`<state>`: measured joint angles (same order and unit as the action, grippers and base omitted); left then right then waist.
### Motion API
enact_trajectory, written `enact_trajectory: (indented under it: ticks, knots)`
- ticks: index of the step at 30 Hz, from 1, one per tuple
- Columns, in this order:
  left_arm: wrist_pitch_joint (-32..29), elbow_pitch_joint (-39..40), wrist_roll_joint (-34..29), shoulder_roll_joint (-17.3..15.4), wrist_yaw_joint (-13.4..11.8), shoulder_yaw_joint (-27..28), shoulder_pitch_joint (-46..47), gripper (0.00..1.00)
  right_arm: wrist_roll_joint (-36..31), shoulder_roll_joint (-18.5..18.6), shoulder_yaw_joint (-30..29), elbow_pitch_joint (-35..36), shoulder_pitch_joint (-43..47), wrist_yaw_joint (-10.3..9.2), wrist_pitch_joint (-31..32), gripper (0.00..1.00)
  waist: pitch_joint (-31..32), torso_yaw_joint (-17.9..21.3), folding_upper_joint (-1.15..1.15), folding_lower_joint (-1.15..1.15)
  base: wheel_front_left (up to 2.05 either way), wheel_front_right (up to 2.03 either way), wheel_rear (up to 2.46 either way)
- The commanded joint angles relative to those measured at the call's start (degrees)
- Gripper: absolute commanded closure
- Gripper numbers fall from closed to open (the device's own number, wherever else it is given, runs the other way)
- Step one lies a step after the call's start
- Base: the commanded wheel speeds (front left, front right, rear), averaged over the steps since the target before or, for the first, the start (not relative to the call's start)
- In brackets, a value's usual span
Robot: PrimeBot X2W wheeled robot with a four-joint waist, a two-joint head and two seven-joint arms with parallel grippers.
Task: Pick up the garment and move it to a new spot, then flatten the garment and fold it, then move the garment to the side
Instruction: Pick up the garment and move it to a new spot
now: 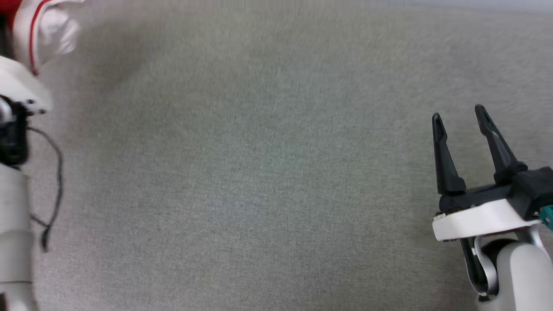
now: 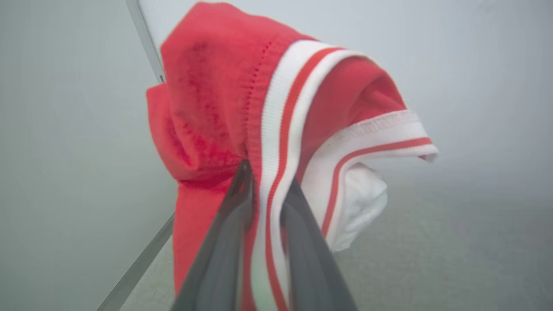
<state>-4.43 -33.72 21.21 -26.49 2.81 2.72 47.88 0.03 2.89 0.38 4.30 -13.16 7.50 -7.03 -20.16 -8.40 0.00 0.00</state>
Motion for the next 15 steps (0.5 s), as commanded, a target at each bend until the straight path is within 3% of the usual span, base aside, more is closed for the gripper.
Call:
enact_trajectory:
  ticks: [1, 8, 15]
  knots:
    - [2.3, 1.0, -0.2, 1.3, 0.2, -0.6, 0.0, 1.00, 0.6, 0.0, -0.5, -0.2, 1.2, -0.02, -0.3, 0.00, 3.6, 1.4, 0.00, 0.00, 0.00, 0.00, 0.00]
    - [11.1, 7.4, -1.4, 8.4, -0.5, -4.3, -5.2, 1.00, 4.4, 0.0, -1.6, -1.9, 5.0, -0.02, -1.4, 0.00, 10.4, 6.3, 0.00, 0.00, 0.00, 0.00, 0.00]
    - [12.5, 14.4, -0.9, 17.8, 0.8, -11.9, -13.6, 1.00, 5.6, 0.0, -2.6, -1.6, 8.6, -0.02, -0.7, 0.00, 13.9, 12.4, 0.00, 0.00, 0.00, 0.00, 0.00]
